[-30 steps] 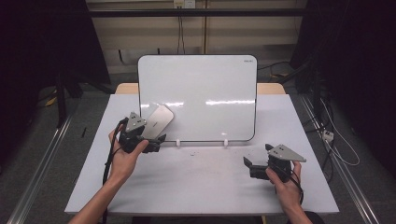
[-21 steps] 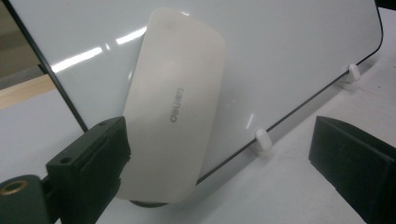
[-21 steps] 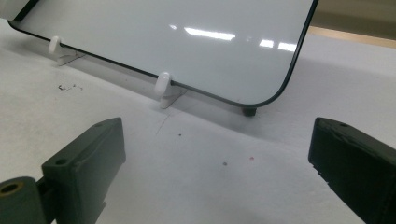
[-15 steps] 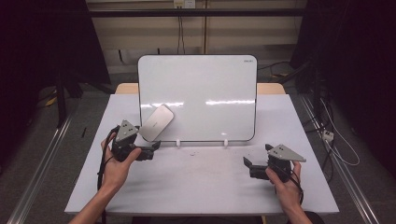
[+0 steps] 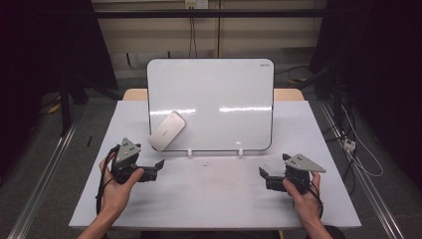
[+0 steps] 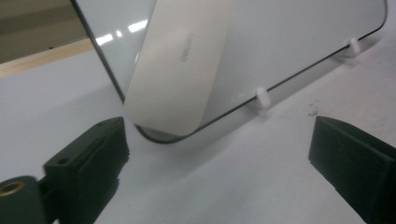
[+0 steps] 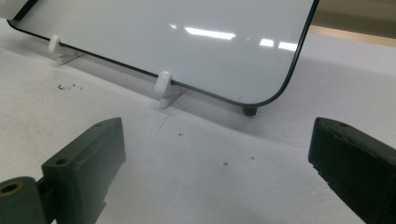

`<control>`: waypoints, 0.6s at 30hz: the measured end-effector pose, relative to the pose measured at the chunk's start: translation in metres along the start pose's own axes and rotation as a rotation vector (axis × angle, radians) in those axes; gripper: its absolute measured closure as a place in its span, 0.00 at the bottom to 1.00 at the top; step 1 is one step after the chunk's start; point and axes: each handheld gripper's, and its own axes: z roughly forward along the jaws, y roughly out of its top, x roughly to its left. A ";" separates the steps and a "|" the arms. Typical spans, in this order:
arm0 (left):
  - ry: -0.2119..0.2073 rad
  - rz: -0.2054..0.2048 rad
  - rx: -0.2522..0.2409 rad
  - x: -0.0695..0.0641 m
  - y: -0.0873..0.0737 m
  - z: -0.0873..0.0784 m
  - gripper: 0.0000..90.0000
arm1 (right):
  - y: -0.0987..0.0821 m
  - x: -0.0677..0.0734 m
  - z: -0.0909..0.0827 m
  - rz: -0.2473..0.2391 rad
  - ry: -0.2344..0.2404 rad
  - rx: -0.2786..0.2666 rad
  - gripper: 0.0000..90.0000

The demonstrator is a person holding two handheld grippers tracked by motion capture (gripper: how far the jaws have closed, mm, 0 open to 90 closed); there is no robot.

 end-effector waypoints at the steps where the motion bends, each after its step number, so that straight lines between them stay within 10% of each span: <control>1: 0.017 0.015 0.001 -0.002 -0.002 -0.001 0.06 | 0.000 0.000 0.000 0.000 0.000 0.000 0.04; 18: 0.046 -0.032 -0.023 0.003 -0.036 -0.002 0.05 | -0.001 0.000 0.000 0.002 -0.004 0.005 0.04</control>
